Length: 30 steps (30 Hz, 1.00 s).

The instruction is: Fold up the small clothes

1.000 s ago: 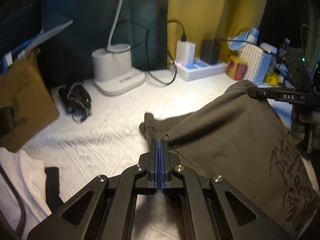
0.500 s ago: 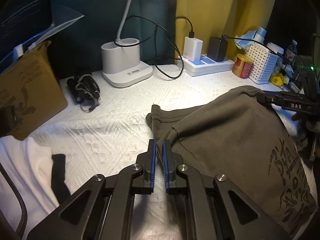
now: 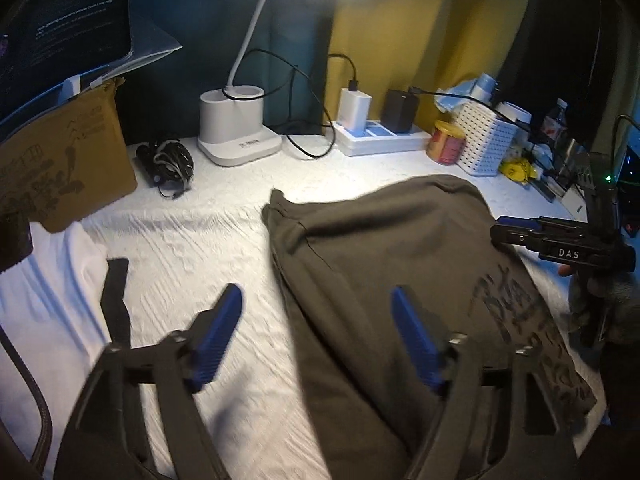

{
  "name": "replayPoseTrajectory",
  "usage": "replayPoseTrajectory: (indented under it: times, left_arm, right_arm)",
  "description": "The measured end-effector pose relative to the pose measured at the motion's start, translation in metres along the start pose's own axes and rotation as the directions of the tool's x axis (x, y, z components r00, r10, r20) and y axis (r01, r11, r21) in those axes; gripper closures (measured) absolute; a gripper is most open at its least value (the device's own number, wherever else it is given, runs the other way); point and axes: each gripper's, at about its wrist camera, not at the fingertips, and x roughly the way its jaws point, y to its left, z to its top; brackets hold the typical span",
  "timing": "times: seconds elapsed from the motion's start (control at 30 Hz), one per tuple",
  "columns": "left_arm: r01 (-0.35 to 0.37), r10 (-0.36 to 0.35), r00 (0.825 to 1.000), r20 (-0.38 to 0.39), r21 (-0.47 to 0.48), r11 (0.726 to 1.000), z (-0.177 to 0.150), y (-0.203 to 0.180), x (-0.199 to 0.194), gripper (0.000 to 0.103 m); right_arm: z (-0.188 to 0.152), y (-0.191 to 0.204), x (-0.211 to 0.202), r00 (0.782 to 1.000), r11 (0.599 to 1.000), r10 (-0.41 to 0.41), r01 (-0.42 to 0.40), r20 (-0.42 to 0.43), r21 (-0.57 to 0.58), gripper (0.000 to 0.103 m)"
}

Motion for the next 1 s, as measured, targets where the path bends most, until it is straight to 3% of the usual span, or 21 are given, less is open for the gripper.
replayPoseTrajectory:
  times: [0.3,0.57,0.7,1.0]
  left_arm:
    - [0.091,-0.091,0.995,-0.032,0.002,0.996,-0.024,-0.028,-0.022,0.023]
    - [0.091,-0.079,0.987,-0.143,0.079,0.993,-0.056,-0.059,-0.026,0.023]
    - [0.107,-0.096,0.979,-0.179,0.058,0.993,-0.070,-0.063,-0.025,0.023]
    - [0.156,-0.152,0.974,-0.165,0.008,0.988,-0.080,-0.066,-0.042,0.023]
  right_arm:
    - [-0.025,0.012,-0.020,1.000,1.000,0.019,-0.019,-0.006,-0.004,0.063]
    - [-0.049,0.027,-0.036,0.999,0.999,0.033,-0.033,-0.011,-0.010,0.063]
    - [-0.063,0.034,-0.044,0.999,0.999,0.037,-0.037,-0.017,-0.013,0.063]
    - [-0.084,0.038,-0.053,0.999,0.999,0.037,-0.037,-0.024,-0.002,0.063]
